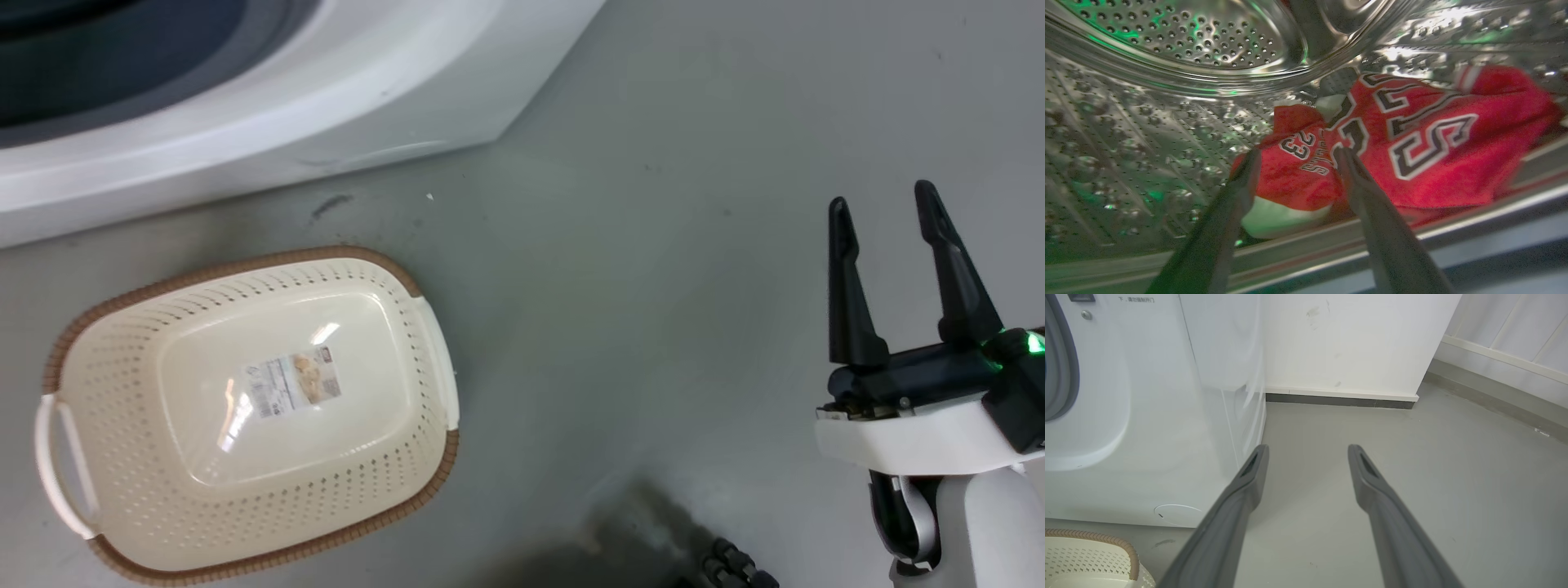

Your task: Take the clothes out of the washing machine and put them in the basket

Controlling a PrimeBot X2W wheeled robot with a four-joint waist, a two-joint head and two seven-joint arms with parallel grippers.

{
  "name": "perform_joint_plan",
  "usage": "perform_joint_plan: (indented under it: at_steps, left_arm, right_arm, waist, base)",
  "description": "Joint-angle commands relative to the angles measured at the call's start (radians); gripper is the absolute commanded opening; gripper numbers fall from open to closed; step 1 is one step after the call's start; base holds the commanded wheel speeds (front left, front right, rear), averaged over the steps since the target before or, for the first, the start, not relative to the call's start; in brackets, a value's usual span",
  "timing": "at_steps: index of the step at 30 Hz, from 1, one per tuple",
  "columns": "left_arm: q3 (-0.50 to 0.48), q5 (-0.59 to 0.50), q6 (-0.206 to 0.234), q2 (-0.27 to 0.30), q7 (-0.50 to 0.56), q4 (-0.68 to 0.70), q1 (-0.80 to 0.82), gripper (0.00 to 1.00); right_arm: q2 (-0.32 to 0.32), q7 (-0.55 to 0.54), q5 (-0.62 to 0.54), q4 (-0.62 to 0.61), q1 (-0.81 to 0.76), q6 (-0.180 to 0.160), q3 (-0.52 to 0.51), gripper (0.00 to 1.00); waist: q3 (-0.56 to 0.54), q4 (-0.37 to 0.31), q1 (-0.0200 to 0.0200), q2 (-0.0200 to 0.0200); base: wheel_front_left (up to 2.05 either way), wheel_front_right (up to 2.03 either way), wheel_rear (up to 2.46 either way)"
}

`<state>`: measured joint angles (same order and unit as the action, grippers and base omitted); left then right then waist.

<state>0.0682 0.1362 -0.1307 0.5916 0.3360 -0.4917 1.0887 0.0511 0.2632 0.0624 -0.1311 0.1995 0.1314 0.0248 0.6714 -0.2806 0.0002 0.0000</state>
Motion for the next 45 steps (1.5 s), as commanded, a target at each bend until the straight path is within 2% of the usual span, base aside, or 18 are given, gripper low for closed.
perform_joint_plan:
  at_steps: [1,7,13,20,29,30,31,39,45]
  left_arm:
    - [0.04,0.004,0.002,0.04,0.074,-0.022,0.084,1.0]
    - [0.209,0.016,0.002,0.16,0.274,-0.098,0.315,1.0]
    - [0.298,0.038,0.002,0.253,0.402,-0.165,0.486,1.0]
    - [0.41,0.108,0.002,0.312,0.503,-0.196,0.556,1.0]
    - [0.454,0.146,0.0,0.321,0.523,-0.273,0.569,1.0]
    - [0.457,0.148,0.0,0.319,0.523,-0.278,0.568,0.35]
    - [0.461,0.155,0.0,0.316,0.522,-0.284,0.567,0.0]
    - [0.469,0.165,0.002,0.317,0.442,-0.304,0.595,0.0]
    - [0.48,0.169,0.008,0.259,0.288,-0.33,0.572,0.0]
  right_arm:
    - [-0.002,0.002,0.008,-0.018,0.017,-0.001,0.016,1.0]
    - [-0.002,0.002,0.038,-0.042,0.047,-0.001,0.04,1.0]
    - [-0.002,0.002,0.06,-0.046,0.056,-0.001,0.058,1.0]
    - [-0.002,0.002,0.088,-0.056,0.044,-0.001,0.077,1.0]
    - [-0.002,0.002,0.099,-0.078,0.021,-0.001,0.097,1.0]
    - [-0.002,0.002,0.101,-0.078,0.019,-0.001,0.096,1.0]
    - [-0.002,0.002,0.101,-0.078,0.019,-0.001,0.095,1.0]
    - [-0.002,0.002,0.097,-0.076,0.049,-0.001,0.088,1.0]
    - [-0.002,0.002,0.071,-0.064,0.062,-0.001,0.038,1.0]
  waist:
    - [0.087,-0.048,-0.0002,0.0]
    - [0.175,-0.09,-0.0002,0.0]
    - [0.24,-0.152,-0.0002,0.0]
    - [0.292,-0.179,-0.0002,0.0]
    - [0.308,-0.175,-0.0002,0.0]
    - [0.309,-0.174,-0.0002,0.0]
    - [0.309,-0.173,-0.0002,0.0]
    - [0.304,-0.169,-0.0002,0.0]
    - [0.248,-0.122,-0.0002,0.0]
  base:
    - [0.0,0.0,0.0]
    - [0.0,0.0,0.0]
    - [0.0,0.0,0.0]
    - [0.0,0.0,0.0]
    - [0.0,0.0,0.0]
    - [0.0,0.0,0.0]
    - [0.0,0.0,0.0]
    - [0.0,0.0,0.0]
    - [0.0,0.0,0.0]
